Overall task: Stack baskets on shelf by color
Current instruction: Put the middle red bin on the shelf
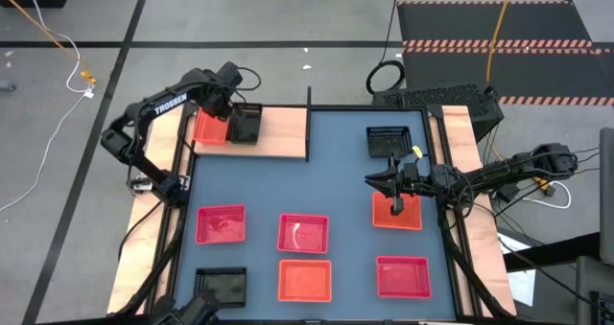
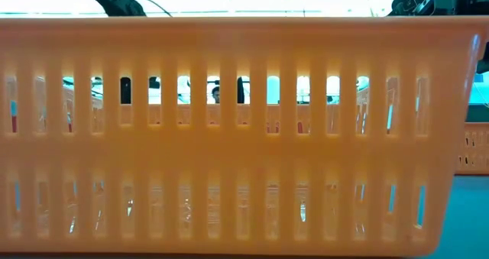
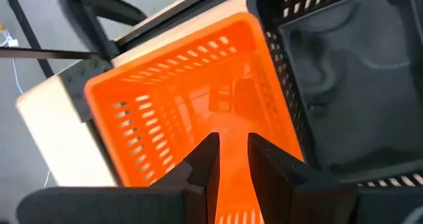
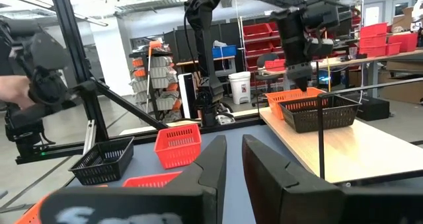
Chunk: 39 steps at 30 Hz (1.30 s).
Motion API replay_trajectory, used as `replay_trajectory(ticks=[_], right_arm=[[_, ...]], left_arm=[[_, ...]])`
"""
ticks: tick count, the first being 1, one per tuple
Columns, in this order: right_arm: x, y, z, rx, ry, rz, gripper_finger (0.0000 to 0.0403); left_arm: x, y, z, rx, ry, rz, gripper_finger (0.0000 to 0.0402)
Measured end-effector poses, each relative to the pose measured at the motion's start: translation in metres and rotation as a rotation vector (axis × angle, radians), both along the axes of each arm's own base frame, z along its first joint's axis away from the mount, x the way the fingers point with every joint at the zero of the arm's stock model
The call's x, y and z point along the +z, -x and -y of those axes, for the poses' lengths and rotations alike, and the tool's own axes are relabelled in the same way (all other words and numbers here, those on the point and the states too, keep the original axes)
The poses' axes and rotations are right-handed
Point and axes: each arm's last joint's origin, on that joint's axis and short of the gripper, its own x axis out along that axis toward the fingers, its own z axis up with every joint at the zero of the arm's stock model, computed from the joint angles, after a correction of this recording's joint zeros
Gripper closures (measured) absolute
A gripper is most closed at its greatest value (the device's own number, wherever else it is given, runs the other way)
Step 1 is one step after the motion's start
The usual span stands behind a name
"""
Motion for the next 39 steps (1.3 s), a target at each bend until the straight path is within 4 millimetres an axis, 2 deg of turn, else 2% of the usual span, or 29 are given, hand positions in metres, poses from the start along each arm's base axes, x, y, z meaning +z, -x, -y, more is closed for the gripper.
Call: replay_trajectory(ticks=[3, 6, 12, 15, 19, 25, 29, 34, 39], right_arm=[[0.000, 0.000, 0.000, 0.000, 0.000, 0.000, 0.0358], [0.000, 0.000, 0.000, 0.000, 0.000, 0.000, 0.0358], [0.000, 0.000, 0.000, -0.001, 0.003, 0.000, 0.0358], [0.000, 0.000, 0.000, 0.000, 0.000, 0.000, 0.0358], [0.000, 0.000, 0.000, 0.000, 0.000, 0.000, 0.0358], [0.001, 0.000, 0.000, 0.000, -0.001, 0.009, 0.0358], [0.001, 0.000, 0.000, -0.006, -0.009, 0.009, 0.0358], [-0.001, 0.000, 0.002, -0.079, -0.018, -0.004, 0.0358], [-0.001, 0.000, 0.002, -0.080, -0.015, -0.007, 0.0358]], left_arm=[[0.015, -0.004, 0.004, -0.047, -0.004, -0.002, 0.0320], [0.023, -0.016, 0.017, -0.196, -0.012, 0.000, 0.0320], [0.021, -0.051, 0.058, -0.541, 0.023, -0.036, 0.0320], [0.022, -0.064, 0.073, -0.653, -0.009, -0.075, 0.0320], [0.024, -0.075, 0.080, -0.656, -0.109, -0.094, 0.0320], [0.024, -0.086, 0.080, -0.579, -0.180, -0.006, 0.0321], [0.023, -0.090, 0.087, -0.620, -0.123, 0.037, 0.0321], [0.028, -0.090, 0.118, -0.755, -0.014, 0.059, 0.0321], [0.029, -0.102, 0.163, -1.039, 0.012, 0.022, 0.0321]])
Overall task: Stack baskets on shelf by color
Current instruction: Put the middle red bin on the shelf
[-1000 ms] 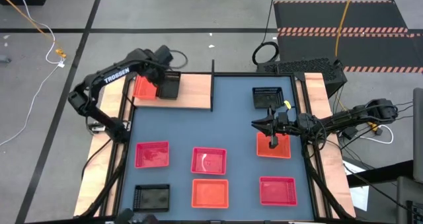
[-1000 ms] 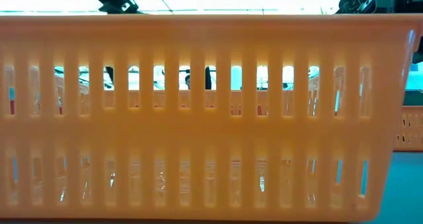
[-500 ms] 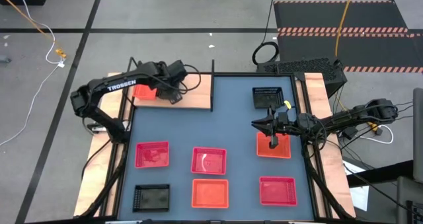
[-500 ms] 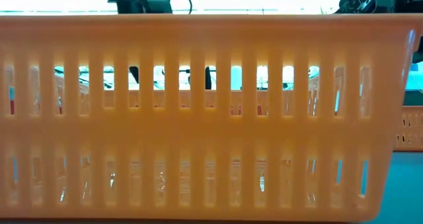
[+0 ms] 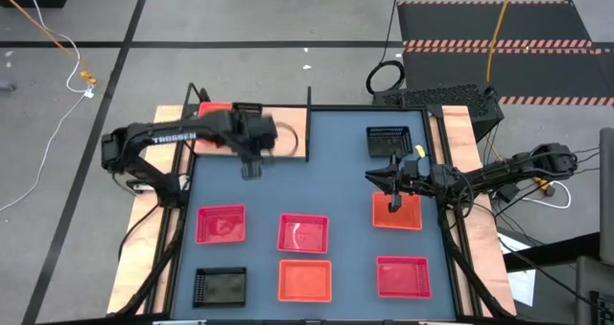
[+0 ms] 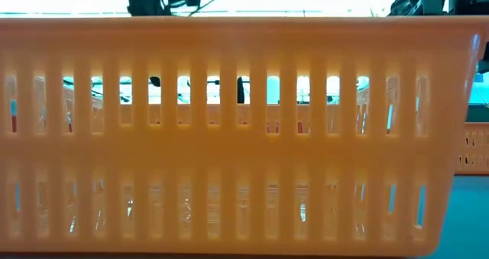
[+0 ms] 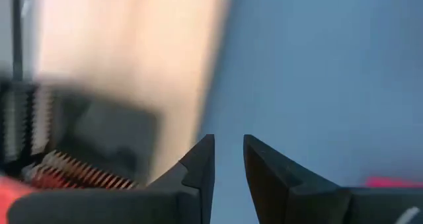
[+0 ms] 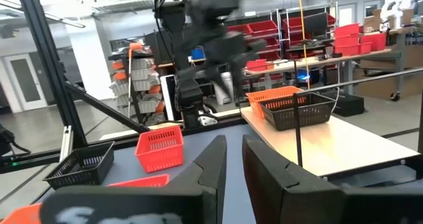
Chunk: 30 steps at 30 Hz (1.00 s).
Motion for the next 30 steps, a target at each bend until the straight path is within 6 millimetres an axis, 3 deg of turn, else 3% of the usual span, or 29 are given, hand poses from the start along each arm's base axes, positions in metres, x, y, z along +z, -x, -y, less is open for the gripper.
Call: replay_trajectory(ticks=[6, 13, 23, 30], right_arm=[[0.000, 0.000, 0.000, -0.001, 0.015, -0.002, 0.0358], [0.002, 0.000, 0.000, -0.006, 0.056, 0.011, 0.0358], [0.001, 0.000, 0.000, -0.014, 0.115, -0.013, 0.0358], [0.001, 0.000, 0.000, -0.013, 0.114, -0.012, 0.0358]], left_arm=[[-0.005, -0.022, 0.068, -0.437, -0.053, 0.027, 0.0321], [0.005, -0.044, 0.126, -0.676, -0.211, 0.285, 0.0320], [0.007, -0.043, 0.165, -1.076, -0.398, 0.290, 0.0296], [-0.025, -0.052, 0.182, -1.210, -0.375, 0.150, 0.0222]])
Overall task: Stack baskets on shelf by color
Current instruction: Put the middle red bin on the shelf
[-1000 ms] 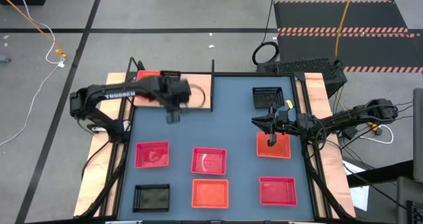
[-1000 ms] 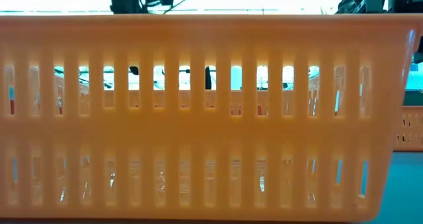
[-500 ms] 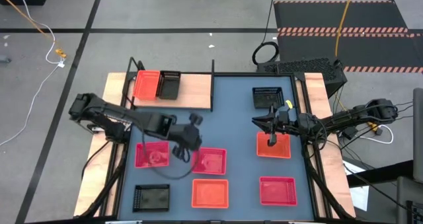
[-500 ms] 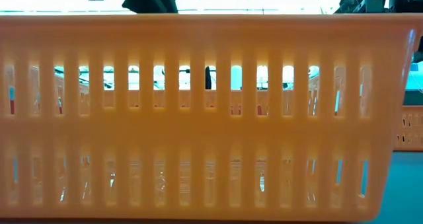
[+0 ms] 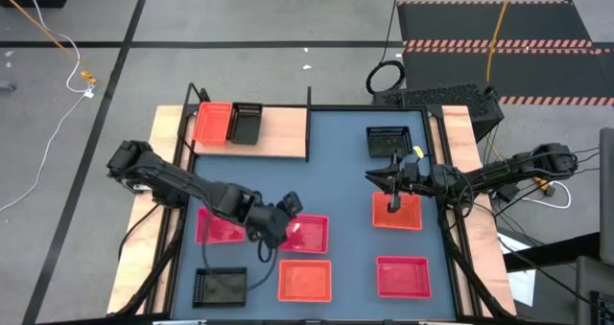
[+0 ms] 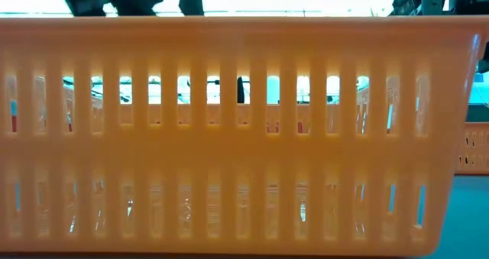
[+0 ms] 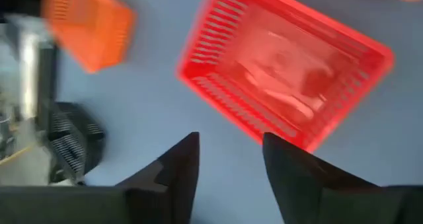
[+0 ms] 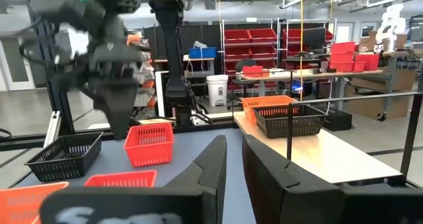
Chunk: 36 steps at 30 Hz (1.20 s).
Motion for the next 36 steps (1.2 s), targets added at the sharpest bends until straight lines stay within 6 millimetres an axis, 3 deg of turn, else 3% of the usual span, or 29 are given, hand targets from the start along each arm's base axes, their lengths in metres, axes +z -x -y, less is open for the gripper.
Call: replay_trajectory(ticks=[4, 9, 14, 24, 30, 36], right_arm=[[-0.001, 0.000, 0.000, 0.001, -0.004, -0.006, 0.0358], [-0.001, 0.000, 0.000, -0.001, 0.009, -0.010, 0.0358], [-0.001, 0.000, 0.000, -0.002, 0.019, -0.012, 0.0358], [-0.003, -0.001, 0.000, 0.004, 0.001, -0.022, 0.0358], [-0.001, -0.001, 0.000, 0.001, 0.010, -0.004, 0.0358], [-0.002, -0.001, 0.000, 0.003, 0.005, -0.019, 0.0358]], left_arm=[[-0.017, 0.000, 0.009, -0.056, -0.085, -0.084, 0.0194], [-0.024, 0.009, 0.014, -0.117, -0.182, -0.174, 0.0191], [-0.026, 0.012, 0.016, -0.121, -0.129, -0.214, 0.0207], [-0.059, -0.001, 0.021, -0.153, -0.171, -0.302, 0.0224], [-0.061, -0.008, 0.014, -0.164, -0.169, -0.290, 0.0235], [-0.059, -0.019, 0.009, -0.143, -0.009, -0.226, 0.0285]])
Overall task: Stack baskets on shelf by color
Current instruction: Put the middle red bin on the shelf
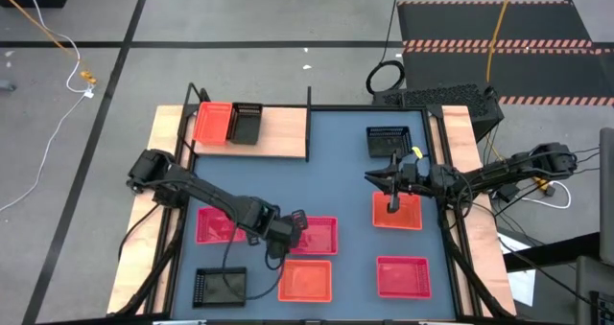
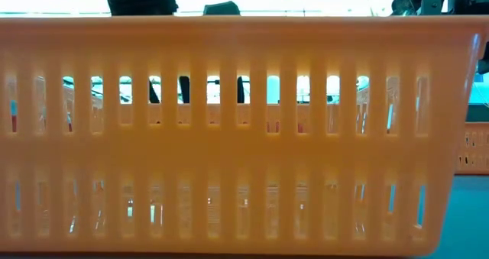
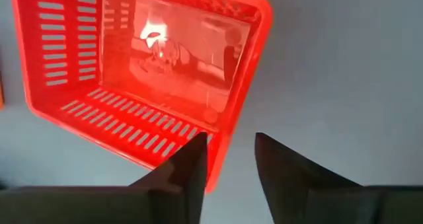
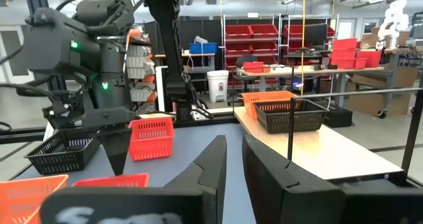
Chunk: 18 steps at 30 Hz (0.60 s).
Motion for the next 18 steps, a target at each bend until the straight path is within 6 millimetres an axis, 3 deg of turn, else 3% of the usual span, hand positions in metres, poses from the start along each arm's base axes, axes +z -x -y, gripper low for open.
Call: replay_trajectory(ticks=[5, 9, 13, 18], right_arm=[[-0.0004, -0.0001, 0.0000, 0.000, -0.003, -0.004, 0.0358], [-0.0003, -0.0001, 0.0000, 0.000, -0.003, -0.003, 0.0358], [-0.0001, 0.0000, 0.0000, 0.000, -0.004, -0.001, 0.0358], [0.0000, 0.0000, 0.0000, 0.002, -0.010, 0.002, 0.0358]], left_arm=[[0.0000, -0.0004, -0.0010, 0.000, 0.007, -0.002, 0.0333], [0.0005, -0.0021, -0.0009, -0.020, 0.006, 0.014, 0.0348], [0.0015, -0.0056, -0.0032, -0.005, 0.018, 0.040, 0.0325], [0.0018, -0.0075, -0.0072, 0.027, 0.037, 0.045, 0.0261]])
